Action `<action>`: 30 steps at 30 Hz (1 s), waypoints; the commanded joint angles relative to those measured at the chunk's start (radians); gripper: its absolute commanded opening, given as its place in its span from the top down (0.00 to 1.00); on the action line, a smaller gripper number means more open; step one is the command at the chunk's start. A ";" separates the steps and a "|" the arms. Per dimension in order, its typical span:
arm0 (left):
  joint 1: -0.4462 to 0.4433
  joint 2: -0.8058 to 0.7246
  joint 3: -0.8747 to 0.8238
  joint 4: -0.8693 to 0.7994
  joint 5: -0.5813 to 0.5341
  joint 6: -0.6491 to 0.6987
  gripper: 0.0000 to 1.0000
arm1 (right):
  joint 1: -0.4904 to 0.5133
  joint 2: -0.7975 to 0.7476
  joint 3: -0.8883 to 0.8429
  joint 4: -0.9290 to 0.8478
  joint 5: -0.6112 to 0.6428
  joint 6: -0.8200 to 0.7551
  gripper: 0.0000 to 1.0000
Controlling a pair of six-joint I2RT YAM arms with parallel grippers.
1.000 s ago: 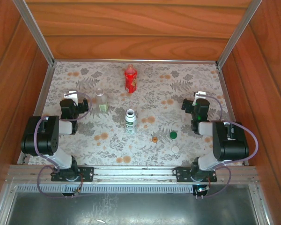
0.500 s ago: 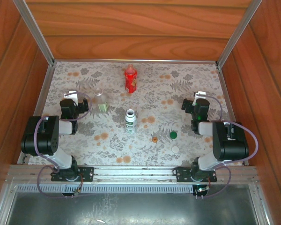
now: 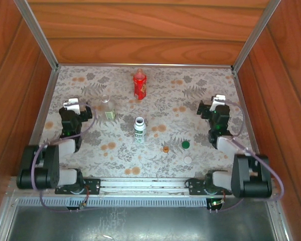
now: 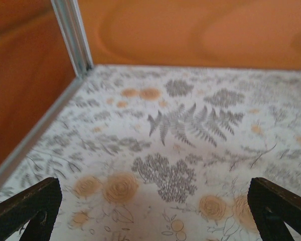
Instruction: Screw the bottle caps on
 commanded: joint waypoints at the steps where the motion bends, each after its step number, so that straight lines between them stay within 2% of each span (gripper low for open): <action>1: -0.075 -0.168 -0.045 -0.072 -0.136 0.033 0.00 | 0.001 -0.115 0.007 -0.190 -0.063 -0.046 0.00; 3: -0.151 -0.299 -0.045 -0.168 -0.195 0.077 0.00 | 0.005 -0.174 0.016 -0.250 -0.110 -0.025 0.00; 5: -0.215 -0.440 -0.034 -0.266 -0.201 0.084 0.00 | 0.006 -0.224 0.027 -0.301 -0.153 0.037 0.00; 8: -0.302 -0.623 0.014 -0.436 -0.144 0.090 0.00 | 0.008 -0.266 0.037 -0.358 -0.208 0.095 0.00; 10: -0.345 -0.685 0.059 -0.525 -0.100 0.079 0.00 | 0.009 -0.284 0.047 -0.403 -0.231 0.116 0.00; 12: -0.367 -0.716 0.108 -0.600 0.050 0.084 0.00 | 0.009 -0.293 0.053 -0.430 -0.255 0.121 0.00; 15: -0.407 -0.713 0.156 -0.627 0.222 0.061 0.00 | 0.011 -0.301 0.067 -0.462 -0.309 0.106 0.00; 20: -0.443 -0.595 0.227 -0.630 0.453 -0.026 0.00 | 0.021 -0.331 0.075 -0.478 -0.472 0.058 0.00; 23: -0.486 -0.530 0.256 -0.629 0.514 -0.026 0.00 | 0.040 -0.349 0.101 -0.523 -0.524 0.045 0.00; 26: -0.524 -0.478 0.262 -0.617 0.571 -0.001 0.00 | 0.054 -0.362 0.113 -0.545 -0.524 0.041 0.00; 30: -0.607 -0.422 0.223 -0.549 0.556 0.048 0.00 | 0.061 -0.349 0.124 -0.544 -0.513 0.038 0.00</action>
